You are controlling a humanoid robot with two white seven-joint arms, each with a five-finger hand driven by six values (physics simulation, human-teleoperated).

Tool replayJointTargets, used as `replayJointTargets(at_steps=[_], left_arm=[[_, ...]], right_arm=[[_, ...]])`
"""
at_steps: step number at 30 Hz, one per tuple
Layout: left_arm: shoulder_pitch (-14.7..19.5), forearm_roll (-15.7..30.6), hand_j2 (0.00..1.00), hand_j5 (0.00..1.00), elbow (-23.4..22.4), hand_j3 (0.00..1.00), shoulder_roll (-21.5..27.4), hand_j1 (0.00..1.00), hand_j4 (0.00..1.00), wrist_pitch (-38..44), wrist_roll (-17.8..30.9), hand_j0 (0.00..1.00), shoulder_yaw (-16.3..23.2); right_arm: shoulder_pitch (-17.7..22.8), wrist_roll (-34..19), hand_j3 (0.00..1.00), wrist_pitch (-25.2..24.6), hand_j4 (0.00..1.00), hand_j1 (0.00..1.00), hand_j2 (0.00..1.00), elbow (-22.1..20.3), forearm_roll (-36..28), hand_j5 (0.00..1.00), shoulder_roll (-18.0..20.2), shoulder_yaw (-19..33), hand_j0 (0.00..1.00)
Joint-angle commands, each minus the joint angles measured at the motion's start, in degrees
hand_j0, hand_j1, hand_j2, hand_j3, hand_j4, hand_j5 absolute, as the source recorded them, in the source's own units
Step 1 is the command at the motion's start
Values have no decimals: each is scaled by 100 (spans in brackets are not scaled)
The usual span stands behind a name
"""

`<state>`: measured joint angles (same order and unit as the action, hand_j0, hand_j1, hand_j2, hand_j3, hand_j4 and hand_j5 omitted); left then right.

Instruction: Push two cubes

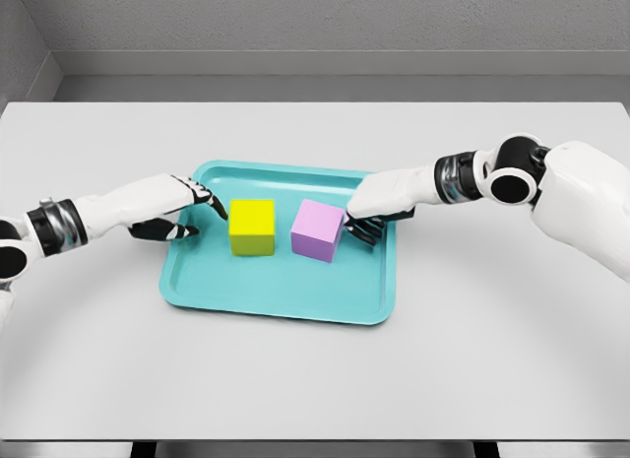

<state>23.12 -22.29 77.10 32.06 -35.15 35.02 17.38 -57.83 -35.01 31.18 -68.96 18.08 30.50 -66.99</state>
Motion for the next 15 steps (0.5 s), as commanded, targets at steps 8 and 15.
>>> replayJointTargets(at_steps=[8, 15], left_arm=[[53, -100, 65, 65, -257, 65, -235, 65, 65, 15, -2, 65, 3], [123, -127, 65, 65, -257, 65, -306, 65, 65, 15, -2, 65, 126]], right_arm=[[-44, 1, 14, -16, 14, 14, 14, 190, -24, 14, -176, -33, 14], [-79, 1, 14, -16, 14, 14, 14, 251, -24, 14, -246, -33, 14]])
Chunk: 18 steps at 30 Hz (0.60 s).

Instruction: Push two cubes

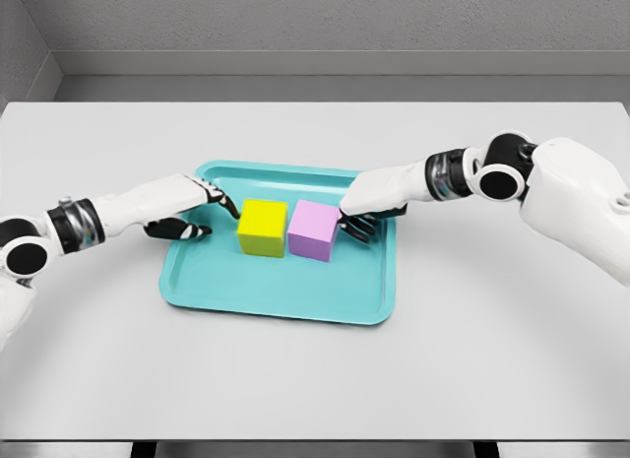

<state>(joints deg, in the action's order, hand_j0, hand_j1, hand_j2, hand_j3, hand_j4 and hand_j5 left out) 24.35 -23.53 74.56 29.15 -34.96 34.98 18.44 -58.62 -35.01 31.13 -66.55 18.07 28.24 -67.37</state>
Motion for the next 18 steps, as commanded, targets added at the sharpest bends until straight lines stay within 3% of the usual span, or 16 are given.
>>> replayJointTargets(at_steps=[1, 18], left_arm=[[0, -2, 65, 65, -3, 65, -15, 65, 65, -4, 2, 65, 28], [184, -134, 64, 64, -240, 64, -173, 64, 64, -4, 2, 64, 19]], right_arm=[[0, 1, 14, -11, 14, 14, 14, 11, -23, 14, -21, 5, 14], [-97, 1, 14, -19, 14, 14, 14, 28, -14, 14, -73, 5, 14]])
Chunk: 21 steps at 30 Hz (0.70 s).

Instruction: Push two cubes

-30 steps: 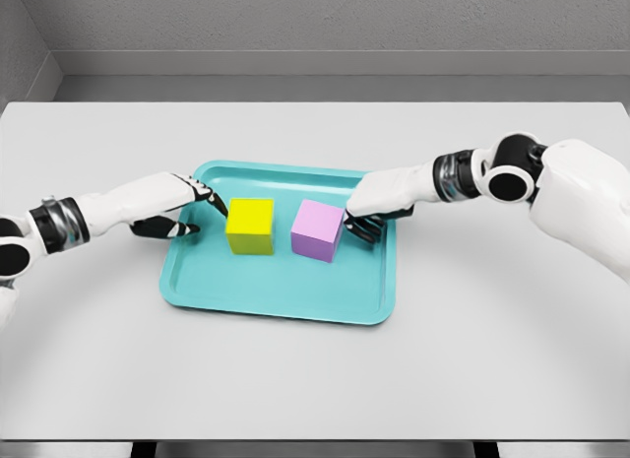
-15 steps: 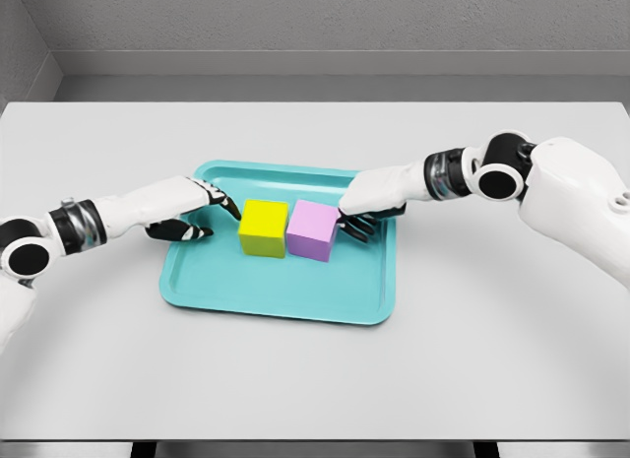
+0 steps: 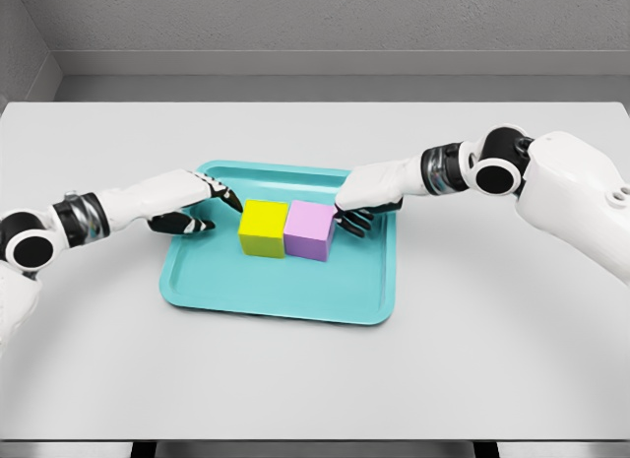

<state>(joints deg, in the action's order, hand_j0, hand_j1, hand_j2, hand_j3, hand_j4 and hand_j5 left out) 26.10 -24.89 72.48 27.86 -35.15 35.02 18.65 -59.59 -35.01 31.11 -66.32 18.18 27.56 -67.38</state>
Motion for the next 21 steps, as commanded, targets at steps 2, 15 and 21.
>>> replayJointTargets(at_steps=[2, 15, 21], left_arm=[[0, 2, 64, 64, -32, 64, -44, 64, 64, 15, -2, 64, -2], [0, -25, 64, 64, -41, 64, -52, 64, 64, 15, -2, 64, -2], [79, 63, 65, 65, -6, 65, 194, 65, 65, 15, -2, 65, -37]], right_arm=[[-26, 1, 14, -17, 14, 14, 14, 5, -25, 14, -5, 6, 14], [-62, 1, 14, 0, 14, 14, 14, 93, 81, 14, -49, 15, 14], [-53, 1, 14, 9, 14, 14, 14, 93, 81, 14, -14, 6, 14]])
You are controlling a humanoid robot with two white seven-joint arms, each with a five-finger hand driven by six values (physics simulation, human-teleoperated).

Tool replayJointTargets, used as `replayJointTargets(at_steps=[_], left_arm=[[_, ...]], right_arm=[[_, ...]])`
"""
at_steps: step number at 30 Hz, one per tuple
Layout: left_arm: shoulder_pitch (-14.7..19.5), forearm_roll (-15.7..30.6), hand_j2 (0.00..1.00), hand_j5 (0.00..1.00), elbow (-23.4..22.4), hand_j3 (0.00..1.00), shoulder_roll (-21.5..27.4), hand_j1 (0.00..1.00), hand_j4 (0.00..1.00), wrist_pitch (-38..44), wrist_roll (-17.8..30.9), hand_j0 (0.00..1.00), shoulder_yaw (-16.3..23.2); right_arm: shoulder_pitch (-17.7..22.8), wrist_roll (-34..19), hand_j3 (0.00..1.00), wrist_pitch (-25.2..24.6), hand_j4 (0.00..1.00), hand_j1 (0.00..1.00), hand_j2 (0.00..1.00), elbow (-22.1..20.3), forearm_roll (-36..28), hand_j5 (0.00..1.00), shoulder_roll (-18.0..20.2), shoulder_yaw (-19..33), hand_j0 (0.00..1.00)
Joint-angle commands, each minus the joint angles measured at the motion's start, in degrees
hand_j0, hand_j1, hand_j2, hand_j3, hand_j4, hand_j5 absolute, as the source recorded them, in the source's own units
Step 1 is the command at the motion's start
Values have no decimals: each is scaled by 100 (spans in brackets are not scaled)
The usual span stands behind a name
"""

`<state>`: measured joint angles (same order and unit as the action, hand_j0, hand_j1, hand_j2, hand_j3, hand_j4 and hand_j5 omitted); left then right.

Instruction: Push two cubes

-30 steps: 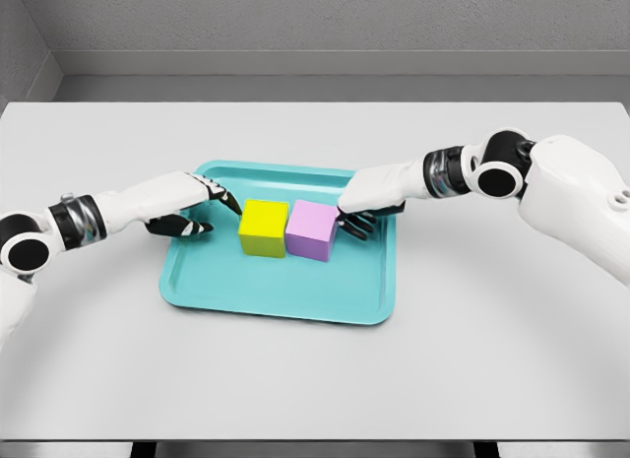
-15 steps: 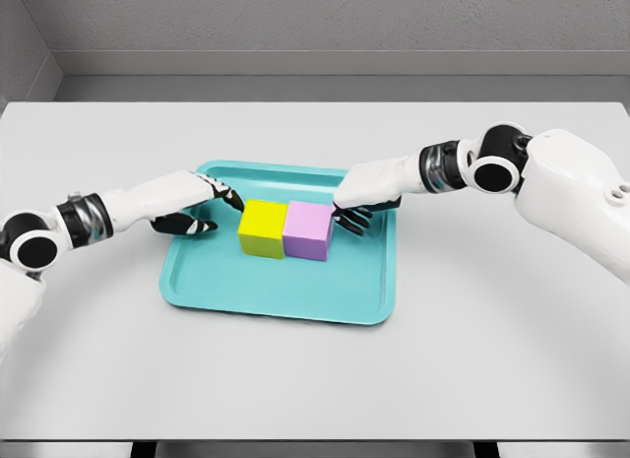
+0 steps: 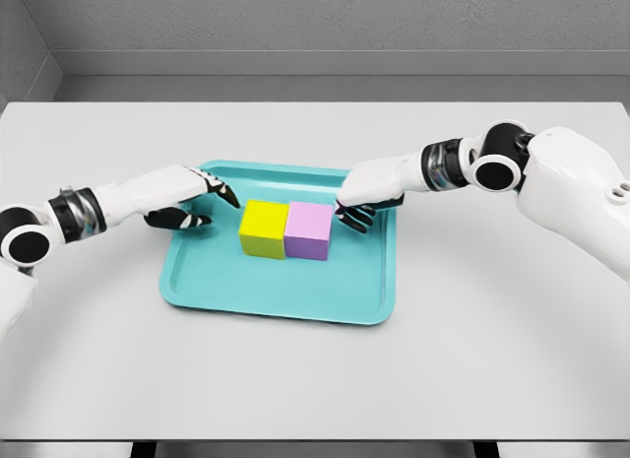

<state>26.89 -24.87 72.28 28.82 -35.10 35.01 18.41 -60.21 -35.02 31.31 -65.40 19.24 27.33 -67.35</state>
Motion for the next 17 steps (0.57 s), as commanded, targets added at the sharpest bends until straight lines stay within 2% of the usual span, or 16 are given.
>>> replayJointTargets(at_steps=[1, 3, 4, 6, 7, 10, 11, 12, 13, 14, 17], left_arm=[[0, 70, 65, 65, 23, 65, 115, 65, 65, 10, -1, 65, -31], [0, 254, 65, 65, 84, 65, 133, 65, 65, 10, -1, 65, -31], [-9, 456, 73, 73, 242, 73, 335, 73, 73, 10, -1, 73, -31], [-44, 826, 96, 96, 497, 96, 695, 96, 96, 10, -1, 96, -39], [-44, 940, 100, 100, 541, 100, 897, 100, 100, 10, -1, 100, -48], [-88, 1178, 100, 100, 577, 100, 1310, 100, 100, 10, -1, 100, -66], [-97, 1186, 100, 100, 550, 100, 1459, 100, 100, 10, -1, 100, -66], [-97, 1195, 100, 100, 541, 100, 1565, 100, 100, 10, -1, 100, -92], [-132, 1186, 100, 100, 515, 100, 1636, 100, 100, 10, -1, 100, -180], [-167, 1178, 100, 100, 506, 100, 1644, 100, 100, 10, -1, 100, -189], [-281, 1169, 100, 100, 462, 100, 1636, 100, 100, 10, -1, 100, -224]], right_arm=[[0, 2, 14, -11, 14, 14, 14, 1, -25, 14, 9, 3, 14], [0, 2, 14, -11, 14, 14, 14, 1, -25, 14, 18, 3, 14], [0, 2, 14, -11, 14, 14, 14, 1, -25, 14, 53, 3, 14], [-18, 2, 14, 15, 14, 14, 14, -69, -16, 14, 308, 64, 14], [-114, 2, 14, 235, 14, 14, 14, -61, -34, 14, 343, 134, 14], [-141, 2, 15, 369, 15, 15, 15, -52, -34, 15, 563, 460, 15], [-141, 2, 16, 369, 16, 16, 16, -60, -43, 16, 765, 697, 16], [-114, 2, 24, 369, 24, 24, 24, -52, -43, 24, 941, 917, 24], [-79, 2, 45, 369, 45, 45, 45, -34, -34, 45, 1178, 1040, 45], [-70, 2, 100, 369, 100, 100, 100, -25, -34, 100, 1442, 1066, 100], [-53, 2, 100, 369, 100, 100, 100, 45, -43, 100, 1934, 1066, 100]])
